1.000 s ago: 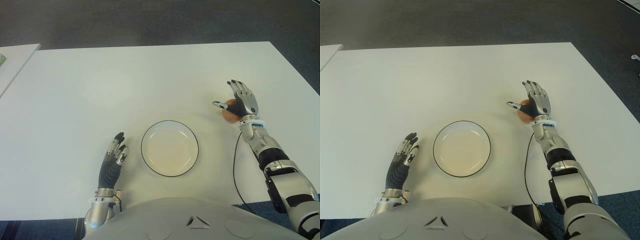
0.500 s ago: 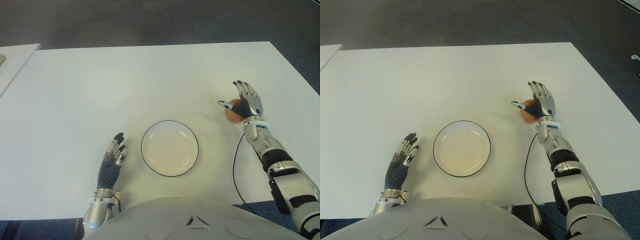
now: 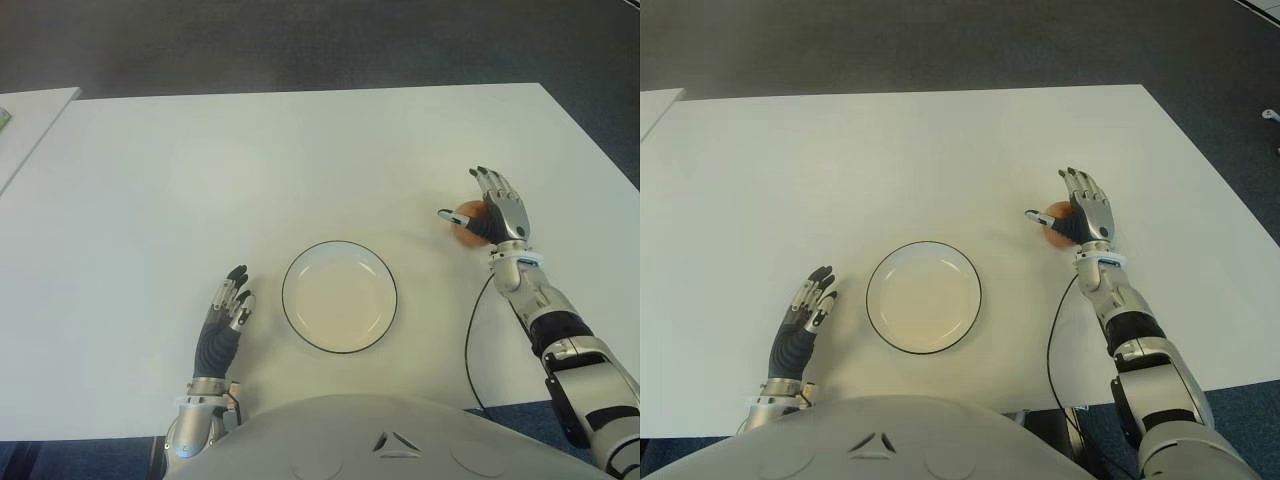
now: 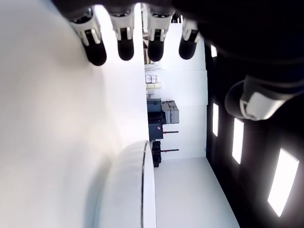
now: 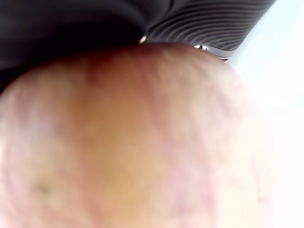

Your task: Put the apples into the plate.

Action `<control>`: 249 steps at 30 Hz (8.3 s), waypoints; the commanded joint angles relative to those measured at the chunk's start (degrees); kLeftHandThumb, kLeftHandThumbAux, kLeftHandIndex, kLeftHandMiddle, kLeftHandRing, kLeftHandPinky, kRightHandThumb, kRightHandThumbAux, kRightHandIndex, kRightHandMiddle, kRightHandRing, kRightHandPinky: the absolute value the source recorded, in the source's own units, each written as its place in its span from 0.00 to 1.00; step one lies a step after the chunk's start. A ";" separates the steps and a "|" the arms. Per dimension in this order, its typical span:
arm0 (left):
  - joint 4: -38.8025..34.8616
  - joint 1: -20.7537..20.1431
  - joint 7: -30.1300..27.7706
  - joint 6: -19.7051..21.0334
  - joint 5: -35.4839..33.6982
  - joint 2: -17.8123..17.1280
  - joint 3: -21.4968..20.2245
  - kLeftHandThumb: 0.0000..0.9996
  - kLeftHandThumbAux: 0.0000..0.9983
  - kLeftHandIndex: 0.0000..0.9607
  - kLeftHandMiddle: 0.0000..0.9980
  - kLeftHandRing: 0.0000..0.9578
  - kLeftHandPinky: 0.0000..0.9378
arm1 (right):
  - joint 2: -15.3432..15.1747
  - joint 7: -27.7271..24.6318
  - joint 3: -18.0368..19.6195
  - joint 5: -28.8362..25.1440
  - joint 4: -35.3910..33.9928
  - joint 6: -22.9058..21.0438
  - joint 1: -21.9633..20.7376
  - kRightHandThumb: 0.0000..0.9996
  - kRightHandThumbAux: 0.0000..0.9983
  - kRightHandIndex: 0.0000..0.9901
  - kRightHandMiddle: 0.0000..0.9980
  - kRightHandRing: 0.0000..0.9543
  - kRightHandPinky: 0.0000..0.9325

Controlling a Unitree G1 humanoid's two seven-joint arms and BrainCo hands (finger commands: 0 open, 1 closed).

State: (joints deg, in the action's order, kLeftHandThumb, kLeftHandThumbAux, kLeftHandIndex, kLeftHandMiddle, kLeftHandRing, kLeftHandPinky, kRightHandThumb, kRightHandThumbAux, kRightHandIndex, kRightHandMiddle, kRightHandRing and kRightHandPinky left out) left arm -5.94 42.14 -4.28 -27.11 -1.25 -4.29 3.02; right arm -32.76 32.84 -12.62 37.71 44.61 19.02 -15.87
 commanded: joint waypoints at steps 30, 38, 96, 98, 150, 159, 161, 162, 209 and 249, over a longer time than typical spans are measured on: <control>1.70 0.64 -0.19 -0.97 1.51 0.15 0.30 0.00 0.39 0.00 0.00 0.00 0.00 | -1.52 -6.53 2.03 -0.74 -17.38 -1.10 14.23 0.29 0.27 0.00 0.02 0.00 0.00; 1.35 0.61 -0.18 -0.96 1.35 0.57 0.57 0.00 0.38 0.00 0.00 0.00 0.00 | -0.65 -4.01 2.33 -0.49 -17.75 1.35 12.59 0.46 0.35 0.18 0.21 0.19 0.20; 2.10 -0.32 1.30 -2.43 3.11 4.40 0.66 0.01 0.39 0.00 0.00 0.00 0.00 | -1.12 -4.06 7.47 -2.97 -22.28 12.33 11.15 0.94 0.67 0.90 0.89 0.92 0.93; 2.45 -0.45 1.22 -2.92 3.30 4.27 0.57 0.01 0.38 0.00 0.00 0.00 0.00 | -1.07 -4.28 7.68 -2.92 -22.68 12.25 11.33 0.94 0.67 0.90 0.89 0.92 0.93; 5.08 -0.75 0.53 -5.69 1.47 3.83 0.00 0.02 0.37 0.00 0.00 0.00 0.00 | -5.49 -27.54 6.02 1.77 -33.73 0.40 12.98 0.23 0.14 0.00 0.00 0.00 0.00; 4.66 -0.30 -0.12 -5.63 0.73 3.20 0.18 0.01 0.38 0.00 0.00 0.00 0.00 | -6.54 -27.41 5.83 2.37 -32.17 1.11 12.38 0.23 0.14 0.00 0.00 0.00 0.00; 4.71 -0.27 -0.21 -5.97 0.61 3.06 0.14 0.01 0.38 0.00 0.00 0.00 0.00 | -6.82 -27.83 5.71 2.25 -31.97 1.22 12.30 0.23 0.14 0.00 0.00 0.00 0.00; 4.73 -0.22 -0.25 -6.22 0.55 2.99 0.11 0.01 0.39 0.00 0.00 0.00 0.00 | -6.96 -28.05 5.66 2.18 -31.95 1.27 12.31 0.23 0.14 0.00 0.00 0.00 0.00; 1.97 2.24 0.36 -6.20 1.79 2.77 0.78 0.00 0.38 0.00 0.00 0.00 0.00 | -6.49 -26.36 2.18 3.77 -31.13 2.98 16.59 0.26 0.16 0.00 0.00 0.00 0.00; -2.96 5.21 -0.40 -3.04 -1.06 2.20 2.22 0.00 0.40 0.00 0.00 0.00 0.00 | -1.49 -16.34 -6.73 6.56 -16.21 2.79 10.48 0.28 0.18 0.00 0.00 0.00 0.00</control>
State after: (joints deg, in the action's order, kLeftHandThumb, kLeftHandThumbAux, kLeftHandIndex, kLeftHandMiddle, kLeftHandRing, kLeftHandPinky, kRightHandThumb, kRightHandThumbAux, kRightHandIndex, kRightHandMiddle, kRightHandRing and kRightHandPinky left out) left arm -8.54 46.71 -3.89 -31.40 -1.63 -1.60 5.21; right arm -35.70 17.98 -16.61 42.09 25.31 23.30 -7.26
